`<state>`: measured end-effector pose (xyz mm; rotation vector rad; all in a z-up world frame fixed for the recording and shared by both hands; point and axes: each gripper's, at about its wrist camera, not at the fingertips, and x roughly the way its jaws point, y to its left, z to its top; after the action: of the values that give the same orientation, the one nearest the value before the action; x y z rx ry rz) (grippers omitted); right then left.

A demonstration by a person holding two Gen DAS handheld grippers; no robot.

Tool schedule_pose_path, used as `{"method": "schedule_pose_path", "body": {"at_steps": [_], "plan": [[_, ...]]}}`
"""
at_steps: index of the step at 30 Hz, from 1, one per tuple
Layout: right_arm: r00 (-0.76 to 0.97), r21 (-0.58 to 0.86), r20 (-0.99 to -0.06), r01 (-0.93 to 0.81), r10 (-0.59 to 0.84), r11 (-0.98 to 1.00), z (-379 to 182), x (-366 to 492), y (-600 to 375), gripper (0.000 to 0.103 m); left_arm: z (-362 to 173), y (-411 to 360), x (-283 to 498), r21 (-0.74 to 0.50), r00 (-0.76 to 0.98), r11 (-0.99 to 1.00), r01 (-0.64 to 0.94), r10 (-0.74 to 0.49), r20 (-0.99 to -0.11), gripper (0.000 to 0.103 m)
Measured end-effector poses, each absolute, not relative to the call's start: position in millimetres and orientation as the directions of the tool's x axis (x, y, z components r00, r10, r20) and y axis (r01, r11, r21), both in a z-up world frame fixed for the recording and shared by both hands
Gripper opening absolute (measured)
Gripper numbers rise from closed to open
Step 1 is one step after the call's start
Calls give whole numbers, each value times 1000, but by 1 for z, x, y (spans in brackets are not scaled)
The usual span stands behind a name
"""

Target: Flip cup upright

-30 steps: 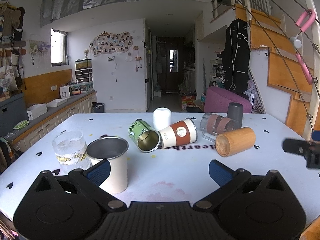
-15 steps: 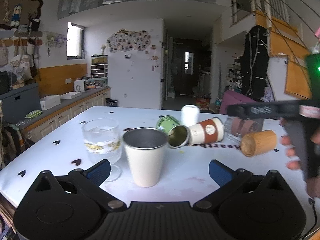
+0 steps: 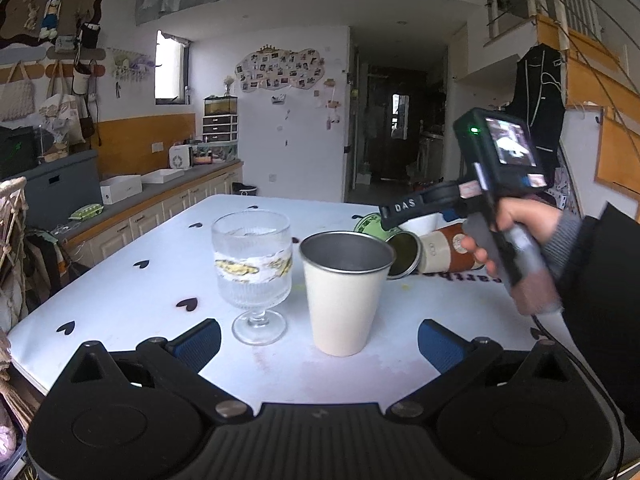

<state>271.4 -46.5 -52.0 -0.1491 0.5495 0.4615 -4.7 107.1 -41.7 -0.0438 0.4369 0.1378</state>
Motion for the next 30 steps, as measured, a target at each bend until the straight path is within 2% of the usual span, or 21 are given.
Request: {"method": "schedule_pose_path", "body": {"at_steps": [6, 11, 20, 30], "plan": [[695, 24, -604, -473, 390, 881, -67, 308, -28, 82, -43, 113, -5, -20, 892, 988, -156, 132, -432, 103], [681, -40, -634, -503, 367, 864, -80, 310, -15, 71, -42, 115, -5, -28, 891, 987, -158, 130, -436, 103], [679, -42, -618, -531, 395, 847, -71, 284, -35, 70, -41, 110, -5, -34, 894, 989, -141, 113, -433, 103], [687, -102, -596, -580, 417, 808, -72, 187, -95, 70, -44, 89, -3, -51, 913, 996, -70, 44, -407, 103]]}}
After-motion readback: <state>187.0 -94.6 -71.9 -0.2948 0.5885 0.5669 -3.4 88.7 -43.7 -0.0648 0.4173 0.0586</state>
